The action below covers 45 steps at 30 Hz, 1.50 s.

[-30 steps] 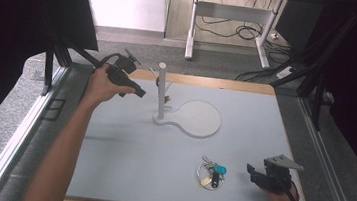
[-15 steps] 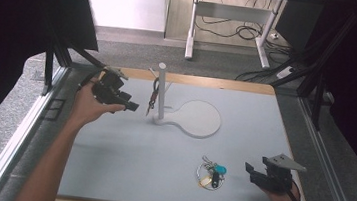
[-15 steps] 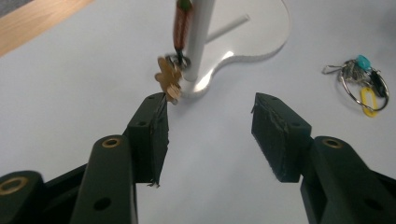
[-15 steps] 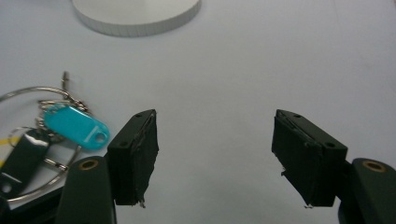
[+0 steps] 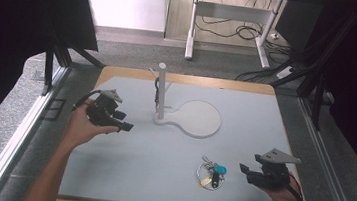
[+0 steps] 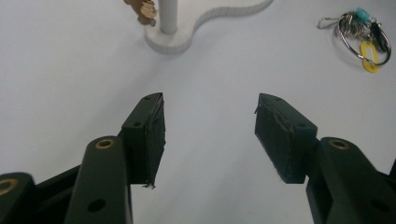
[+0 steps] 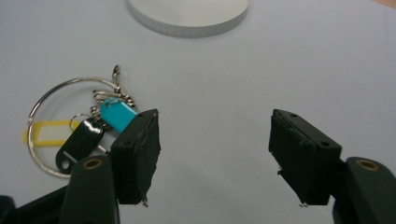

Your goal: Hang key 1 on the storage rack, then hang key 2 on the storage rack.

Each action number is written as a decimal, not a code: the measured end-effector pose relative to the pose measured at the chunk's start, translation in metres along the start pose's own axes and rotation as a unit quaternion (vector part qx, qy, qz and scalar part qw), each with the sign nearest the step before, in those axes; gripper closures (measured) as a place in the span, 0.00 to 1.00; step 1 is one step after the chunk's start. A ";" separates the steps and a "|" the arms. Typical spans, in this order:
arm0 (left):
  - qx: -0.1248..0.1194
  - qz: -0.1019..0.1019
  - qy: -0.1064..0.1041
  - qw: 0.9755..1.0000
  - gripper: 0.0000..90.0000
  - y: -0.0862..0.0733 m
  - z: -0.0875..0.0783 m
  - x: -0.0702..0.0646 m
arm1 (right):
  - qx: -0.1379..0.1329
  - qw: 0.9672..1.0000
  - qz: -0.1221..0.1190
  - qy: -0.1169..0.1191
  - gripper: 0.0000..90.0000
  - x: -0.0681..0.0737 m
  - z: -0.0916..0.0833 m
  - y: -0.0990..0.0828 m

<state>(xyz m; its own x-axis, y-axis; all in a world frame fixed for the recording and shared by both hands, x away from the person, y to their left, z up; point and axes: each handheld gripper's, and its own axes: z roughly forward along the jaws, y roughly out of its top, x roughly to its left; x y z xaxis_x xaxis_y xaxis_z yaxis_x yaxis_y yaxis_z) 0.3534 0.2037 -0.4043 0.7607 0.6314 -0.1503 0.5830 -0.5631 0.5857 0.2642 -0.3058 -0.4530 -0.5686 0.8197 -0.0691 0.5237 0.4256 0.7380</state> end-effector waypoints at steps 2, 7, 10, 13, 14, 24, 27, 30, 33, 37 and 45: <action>0.003 -0.004 0.000 1.000 0.48 -0.009 0.004 -0.003 | 0.007 1.000 -0.016 0.011 0.40 0.003 0.000 0.004; 0.012 -0.003 0.012 1.000 0.48 -0.025 0.014 -0.008 | 0.025 0.998 -0.037 0.042 0.45 0.008 0.001 0.012; 0.015 -0.002 0.011 1.000 0.48 -0.039 0.020 -0.010 | 0.047 0.996 -0.055 0.057 0.48 0.010 0.005 0.020; 0.021 0.001 0.023 1.000 0.49 -0.047 0.024 -0.012 | 0.057 0.994 -0.059 0.066 0.50 0.010 0.006 0.024; 0.021 0.000 0.020 1.000 0.49 -0.050 0.025 -0.013 | 0.063 0.993 -0.063 0.071 0.50 0.009 0.007 0.027; 0.026 0.011 0.023 0.999 0.46 -0.070 0.034 -0.019 | 0.091 0.987 -0.091 0.099 0.54 0.014 -0.002 0.046; 0.032 0.010 0.022 0.999 0.46 -0.076 0.037 -0.017 | 0.110 0.983 -0.098 0.107 0.57 0.016 -0.005 0.050; 0.025 0.001 0.022 0.999 0.47 -0.079 0.035 -0.013 | 0.119 0.980 -0.103 0.121 0.59 0.021 -0.006 0.055; 0.030 0.006 0.025 0.999 0.47 -0.082 0.037 -0.013 | 0.133 0.974 -0.113 0.147 0.62 0.032 0.000 0.058; 0.033 0.012 0.024 0.999 0.47 -0.082 0.038 -0.015 | 0.154 0.964 -0.130 0.170 0.65 0.052 0.015 0.058; 0.026 -0.008 0.019 0.999 0.47 -0.092 0.038 -0.010 | 0.187 0.957 -0.121 0.187 0.68 0.070 0.043 0.056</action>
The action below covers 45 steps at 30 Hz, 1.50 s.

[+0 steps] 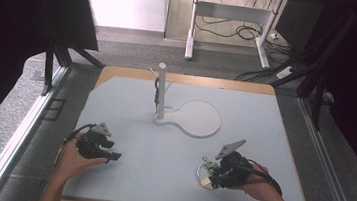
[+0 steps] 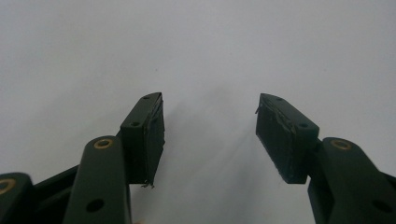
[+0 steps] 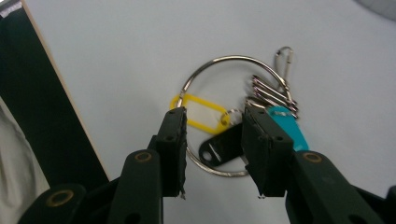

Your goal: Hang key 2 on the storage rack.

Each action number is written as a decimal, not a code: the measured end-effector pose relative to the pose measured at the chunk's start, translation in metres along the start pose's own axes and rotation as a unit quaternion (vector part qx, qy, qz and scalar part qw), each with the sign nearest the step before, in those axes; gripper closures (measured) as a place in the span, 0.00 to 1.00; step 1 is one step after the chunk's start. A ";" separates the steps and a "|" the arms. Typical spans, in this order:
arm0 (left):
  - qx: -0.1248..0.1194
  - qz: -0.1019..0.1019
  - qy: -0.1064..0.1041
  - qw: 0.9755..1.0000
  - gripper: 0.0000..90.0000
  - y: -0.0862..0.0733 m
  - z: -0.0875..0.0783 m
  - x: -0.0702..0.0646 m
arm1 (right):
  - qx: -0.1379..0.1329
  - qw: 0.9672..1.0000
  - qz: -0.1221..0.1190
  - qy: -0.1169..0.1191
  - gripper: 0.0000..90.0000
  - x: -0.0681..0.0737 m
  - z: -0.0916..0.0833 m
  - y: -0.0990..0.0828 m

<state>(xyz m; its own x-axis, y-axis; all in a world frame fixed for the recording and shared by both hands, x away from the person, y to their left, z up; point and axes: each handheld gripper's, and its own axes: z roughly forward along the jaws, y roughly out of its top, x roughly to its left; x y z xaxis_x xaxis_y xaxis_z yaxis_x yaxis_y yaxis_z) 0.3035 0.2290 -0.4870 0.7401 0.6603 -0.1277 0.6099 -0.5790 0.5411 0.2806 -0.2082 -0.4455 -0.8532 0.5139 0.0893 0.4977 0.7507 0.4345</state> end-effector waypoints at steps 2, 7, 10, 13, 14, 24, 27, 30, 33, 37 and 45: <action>-0.004 -0.001 -0.003 1.000 0.47 0.000 -0.001 -0.001 | 0.005 1.000 0.005 0.007 0.68 0.003 0.010 0.007; -0.001 -0.001 -0.001 1.000 0.47 0.000 0.000 -0.001 | 0.022 1.000 0.000 0.007 0.68 0.007 0.022 0.013; 0.001 0.002 -0.002 1.000 0.47 0.000 0.000 -0.001 | 0.037 0.999 0.007 0.006 0.68 0.008 0.032 0.015; 0.002 0.003 0.000 1.000 0.47 0.000 0.001 -0.001 | 0.041 0.999 0.012 0.007 0.68 0.008 0.037 0.016; 0.003 0.003 0.000 1.000 0.47 0.000 0.001 -0.001 | 0.043 0.999 0.015 0.010 0.68 0.008 0.041 0.016; 0.002 0.002 0.002 1.000 0.47 0.000 0.000 -0.002 | 0.053 0.998 0.025 0.012 0.71 0.010 0.051 0.025; 0.002 0.003 0.002 1.000 0.47 0.000 0.000 -0.001 | 0.063 0.997 0.033 0.015 0.73 0.011 0.054 0.027; 0.001 0.003 0.002 1.000 0.47 -0.001 0.000 -0.001 | 0.070 0.997 0.034 0.008 0.76 0.012 0.055 0.028; -0.003 0.000 0.002 1.000 0.47 -0.001 -0.001 -0.001 | 0.072 0.997 0.037 -0.002 0.81 0.013 0.056 0.029; -0.002 0.001 0.002 1.000 0.47 -0.001 -0.001 -0.001 | 0.072 0.996 0.044 -0.014 0.88 0.012 0.056 0.029; -0.003 0.000 0.004 1.000 0.47 -0.001 -0.001 0.000 | 0.079 0.995 0.065 0.000 0.96 0.006 0.055 0.028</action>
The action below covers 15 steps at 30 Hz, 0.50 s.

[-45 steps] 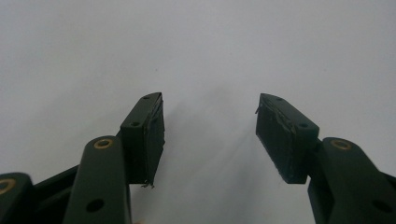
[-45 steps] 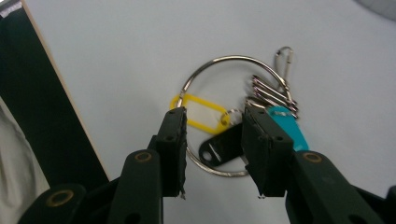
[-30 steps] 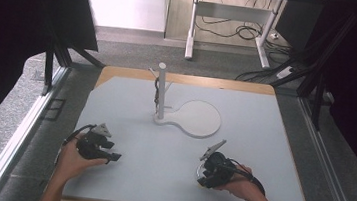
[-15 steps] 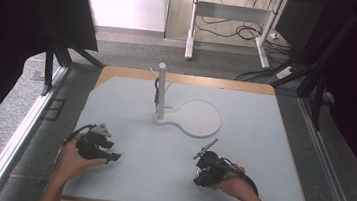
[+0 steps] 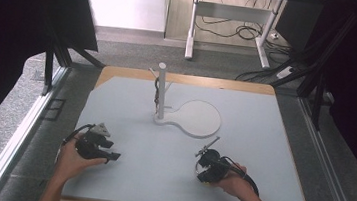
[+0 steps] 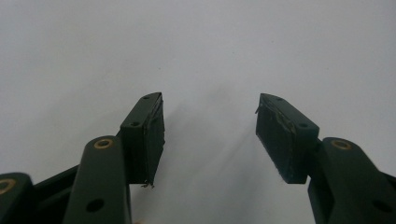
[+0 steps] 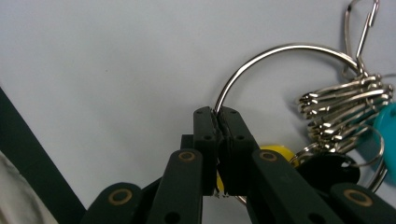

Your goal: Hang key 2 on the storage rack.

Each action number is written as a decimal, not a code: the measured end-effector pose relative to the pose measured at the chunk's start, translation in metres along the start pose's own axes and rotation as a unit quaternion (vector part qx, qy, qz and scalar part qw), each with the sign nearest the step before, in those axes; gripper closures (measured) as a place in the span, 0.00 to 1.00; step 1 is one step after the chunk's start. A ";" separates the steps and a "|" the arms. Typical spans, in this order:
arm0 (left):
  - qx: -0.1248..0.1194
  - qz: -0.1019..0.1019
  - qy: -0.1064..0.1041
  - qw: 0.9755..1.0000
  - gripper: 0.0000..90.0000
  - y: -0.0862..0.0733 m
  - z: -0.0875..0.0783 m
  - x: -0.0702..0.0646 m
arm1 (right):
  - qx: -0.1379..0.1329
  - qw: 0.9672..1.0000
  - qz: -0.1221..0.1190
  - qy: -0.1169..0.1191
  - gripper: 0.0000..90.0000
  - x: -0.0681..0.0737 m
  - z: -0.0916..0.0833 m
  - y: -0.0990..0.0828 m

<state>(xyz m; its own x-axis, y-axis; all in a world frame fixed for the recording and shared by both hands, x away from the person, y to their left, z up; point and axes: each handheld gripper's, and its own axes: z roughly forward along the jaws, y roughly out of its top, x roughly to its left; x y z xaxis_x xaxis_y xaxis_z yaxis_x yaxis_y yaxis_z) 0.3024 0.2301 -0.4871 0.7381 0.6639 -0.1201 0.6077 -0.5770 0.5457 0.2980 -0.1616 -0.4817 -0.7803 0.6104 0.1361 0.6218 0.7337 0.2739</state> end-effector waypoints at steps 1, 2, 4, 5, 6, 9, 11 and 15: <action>0.000 0.001 0.000 1.000 0.47 0.000 0.000 0.000 | 0.001 1.000 0.000 0.001 0.96 -0.001 0.000 0.000; 0.000 0.001 0.000 1.000 0.47 0.000 0.000 0.000 | 0.003 1.000 0.001 0.004 0.97 -0.001 -0.001 0.000; 0.000 0.001 0.000 1.000 0.47 0.000 0.000 0.000 | 0.004 1.000 -0.001 0.007 0.97 -0.003 -0.003 0.000; 0.000 0.001 0.001 1.000 0.47 0.000 0.000 0.000 | 0.004 1.000 -0.003 0.010 0.97 -0.003 -0.004 0.000; -0.001 0.001 0.001 1.000 0.47 0.000 0.000 0.000 | 0.004 1.000 -0.007 0.012 0.97 -0.004 -0.007 0.000; -0.003 -0.005 -0.003 1.000 0.47 -0.001 0.000 0.002 | 0.001 1.000 -0.010 0.019 0.97 -0.007 -0.013 0.001; -0.003 -0.010 -0.004 1.000 0.47 -0.003 0.001 0.003 | 0.002 1.000 -0.010 0.024 0.97 -0.009 -0.019 0.002; -0.007 -0.014 -0.005 1.000 0.47 -0.004 0.000 0.004 | -0.002 1.000 -0.014 0.027 0.98 -0.013 -0.030 0.004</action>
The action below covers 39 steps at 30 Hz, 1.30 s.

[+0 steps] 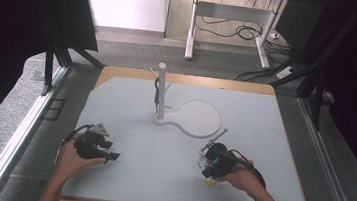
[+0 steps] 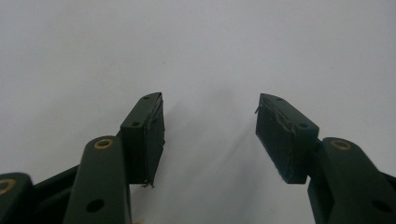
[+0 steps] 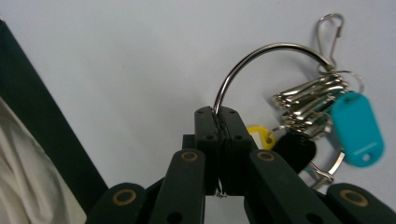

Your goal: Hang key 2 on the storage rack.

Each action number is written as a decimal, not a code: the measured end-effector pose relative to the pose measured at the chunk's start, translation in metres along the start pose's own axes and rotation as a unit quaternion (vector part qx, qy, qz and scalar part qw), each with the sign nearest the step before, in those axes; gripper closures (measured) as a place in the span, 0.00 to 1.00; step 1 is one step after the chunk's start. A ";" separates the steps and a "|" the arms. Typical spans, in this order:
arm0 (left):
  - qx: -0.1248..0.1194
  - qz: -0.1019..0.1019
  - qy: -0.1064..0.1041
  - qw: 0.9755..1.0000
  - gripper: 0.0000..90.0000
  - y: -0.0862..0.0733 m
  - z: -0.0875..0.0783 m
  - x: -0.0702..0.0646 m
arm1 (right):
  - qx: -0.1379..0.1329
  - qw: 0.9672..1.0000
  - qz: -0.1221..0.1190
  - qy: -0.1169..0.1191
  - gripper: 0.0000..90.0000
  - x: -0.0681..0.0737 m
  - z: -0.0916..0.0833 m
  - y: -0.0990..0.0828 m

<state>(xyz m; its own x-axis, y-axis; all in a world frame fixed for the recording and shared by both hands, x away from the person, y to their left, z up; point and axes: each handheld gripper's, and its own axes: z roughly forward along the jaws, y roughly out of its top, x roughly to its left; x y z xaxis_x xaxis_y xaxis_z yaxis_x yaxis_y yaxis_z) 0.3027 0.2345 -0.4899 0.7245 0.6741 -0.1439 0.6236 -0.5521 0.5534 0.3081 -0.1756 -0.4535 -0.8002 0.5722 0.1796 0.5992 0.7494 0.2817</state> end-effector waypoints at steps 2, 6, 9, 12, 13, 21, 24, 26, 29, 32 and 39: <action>-0.002 -0.001 -0.001 1.000 0.47 0.000 -0.001 0.000 | -0.003 1.000 -0.002 0.002 0.98 -0.002 -0.007 0.002; 0.000 0.001 0.000 1.000 0.47 0.000 0.000 0.001 | -0.011 1.000 0.001 0.006 0.98 -0.008 -0.021 0.005; 0.001 0.001 0.000 1.000 0.47 0.000 0.001 0.000 | -0.016 1.000 0.005 0.010 0.98 -0.013 -0.031 0.008; 0.002 0.000 0.001 1.000 0.47 0.000 0.001 0.000 | -0.004 1.000 0.003 0.013 0.98 -0.015 -0.038 0.012; 0.002 0.000 0.001 1.000 0.47 0.000 0.001 0.000 | 0.000 1.000 0.002 0.012 0.98 -0.016 -0.040 0.013; 0.005 0.003 0.000 1.000 0.47 -0.001 0.001 0.001 | 0.001 1.000 0.004 0.016 0.97 -0.023 -0.052 0.021; 0.004 0.002 0.000 1.000 0.47 -0.001 0.001 0.001 | 0.001 1.000 0.004 0.015 0.97 -0.024 -0.056 0.023; 0.003 0.001 0.000 1.000 0.47 -0.001 0.001 0.001 | 0.000 1.000 0.008 0.016 0.97 -0.025 -0.058 0.024; 0.001 0.000 0.001 1.000 0.47 -0.001 0.002 0.000 | -0.003 1.000 0.008 0.016 0.97 -0.027 -0.061 0.025; 0.005 0.002 0.002 1.000 0.47 -0.001 0.002 0.001 | -0.002 1.000 0.010 0.014 0.97 -0.029 -0.065 0.026; 0.004 0.002 0.002 1.000 0.48 -0.001 0.002 0.001 | -0.002 1.000 0.015 0.014 0.97 -0.036 -0.076 0.030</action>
<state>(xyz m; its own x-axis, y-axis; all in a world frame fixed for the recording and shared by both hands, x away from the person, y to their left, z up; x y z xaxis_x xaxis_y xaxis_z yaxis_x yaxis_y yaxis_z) 0.3033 0.2341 -0.4923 0.7262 0.6734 -0.1385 0.6231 -0.5594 0.5467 0.3531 -0.1987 -0.3800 -0.7826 0.5843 0.2146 0.6224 0.7308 0.2802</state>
